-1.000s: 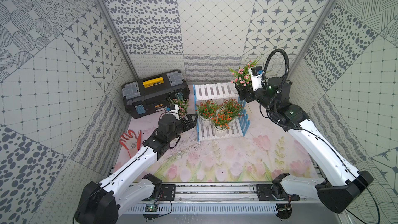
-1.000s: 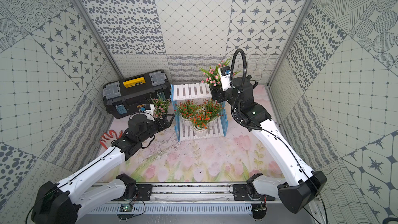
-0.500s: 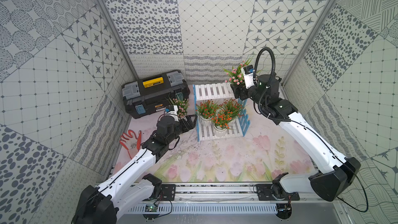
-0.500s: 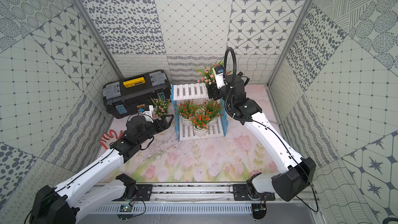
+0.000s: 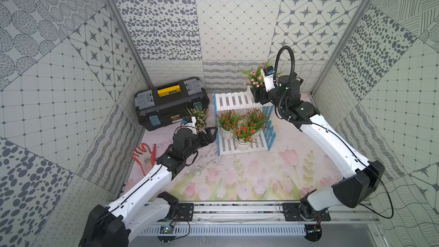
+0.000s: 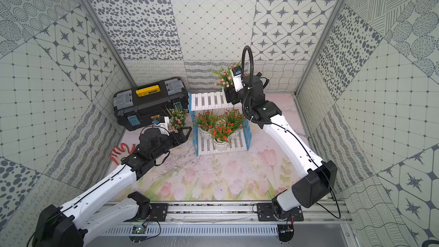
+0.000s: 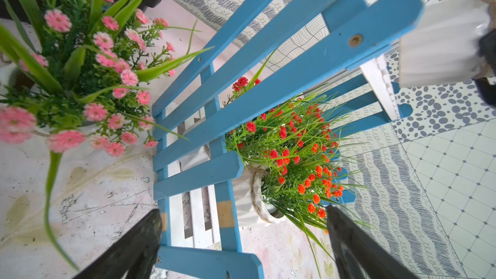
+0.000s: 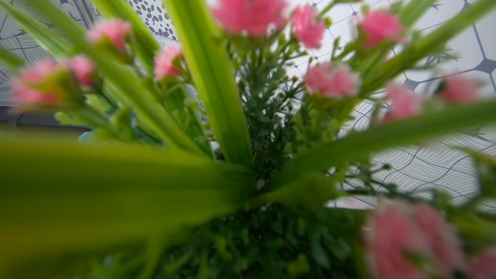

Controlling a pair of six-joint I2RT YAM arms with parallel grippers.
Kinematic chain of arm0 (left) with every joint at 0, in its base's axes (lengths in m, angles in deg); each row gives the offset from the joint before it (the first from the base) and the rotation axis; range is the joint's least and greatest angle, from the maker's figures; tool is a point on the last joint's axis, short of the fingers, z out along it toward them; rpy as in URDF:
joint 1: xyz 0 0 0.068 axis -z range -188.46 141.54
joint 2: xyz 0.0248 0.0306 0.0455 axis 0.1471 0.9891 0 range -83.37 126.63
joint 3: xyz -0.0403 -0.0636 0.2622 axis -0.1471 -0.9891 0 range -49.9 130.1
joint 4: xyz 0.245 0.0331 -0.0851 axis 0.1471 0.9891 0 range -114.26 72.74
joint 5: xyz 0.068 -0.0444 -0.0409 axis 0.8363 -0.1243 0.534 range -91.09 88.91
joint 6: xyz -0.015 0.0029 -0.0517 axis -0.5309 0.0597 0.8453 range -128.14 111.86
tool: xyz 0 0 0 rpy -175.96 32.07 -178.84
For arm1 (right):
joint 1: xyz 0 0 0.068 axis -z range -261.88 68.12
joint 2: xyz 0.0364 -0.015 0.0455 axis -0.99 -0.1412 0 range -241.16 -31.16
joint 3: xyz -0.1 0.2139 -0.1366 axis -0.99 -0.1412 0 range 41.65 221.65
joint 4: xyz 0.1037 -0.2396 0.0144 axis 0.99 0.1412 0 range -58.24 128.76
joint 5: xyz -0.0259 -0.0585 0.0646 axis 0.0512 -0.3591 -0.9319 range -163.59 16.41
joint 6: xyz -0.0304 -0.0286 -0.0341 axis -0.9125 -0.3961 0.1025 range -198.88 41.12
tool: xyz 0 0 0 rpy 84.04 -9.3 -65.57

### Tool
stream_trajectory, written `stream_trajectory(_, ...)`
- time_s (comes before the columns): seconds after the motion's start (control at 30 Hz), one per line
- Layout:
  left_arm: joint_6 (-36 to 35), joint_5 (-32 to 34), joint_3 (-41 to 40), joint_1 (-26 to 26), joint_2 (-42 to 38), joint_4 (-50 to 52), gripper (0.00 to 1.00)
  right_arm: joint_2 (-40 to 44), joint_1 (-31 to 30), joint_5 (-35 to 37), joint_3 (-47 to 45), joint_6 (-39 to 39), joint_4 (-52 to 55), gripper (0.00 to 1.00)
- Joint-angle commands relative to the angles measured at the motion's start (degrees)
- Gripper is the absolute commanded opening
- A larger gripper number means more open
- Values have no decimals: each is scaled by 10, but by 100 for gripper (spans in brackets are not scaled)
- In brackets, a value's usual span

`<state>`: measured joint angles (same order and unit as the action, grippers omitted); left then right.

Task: Place the baby's breath potted plants on the rack by color
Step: Place the baby's breath potted plant on the rack.

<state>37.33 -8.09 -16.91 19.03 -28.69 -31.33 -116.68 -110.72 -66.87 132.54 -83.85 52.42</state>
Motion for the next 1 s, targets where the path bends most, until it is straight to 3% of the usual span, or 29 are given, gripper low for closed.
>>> stream_trajectory(0.0, -8, 0, 6, 3, 0, -24, 96, 5, 0, 8, 46, -2, -25, 73)
stream_trajectory(0.53, -11, -2, 11, 2, 9, -23, 96, -71, 11, 11, 187, 16, 117, 73)
stream_trajectory(0.97, -9, -6, 12, 3, 24, -34, 96, -75, 18, 4, 205, 23, 169, 73)
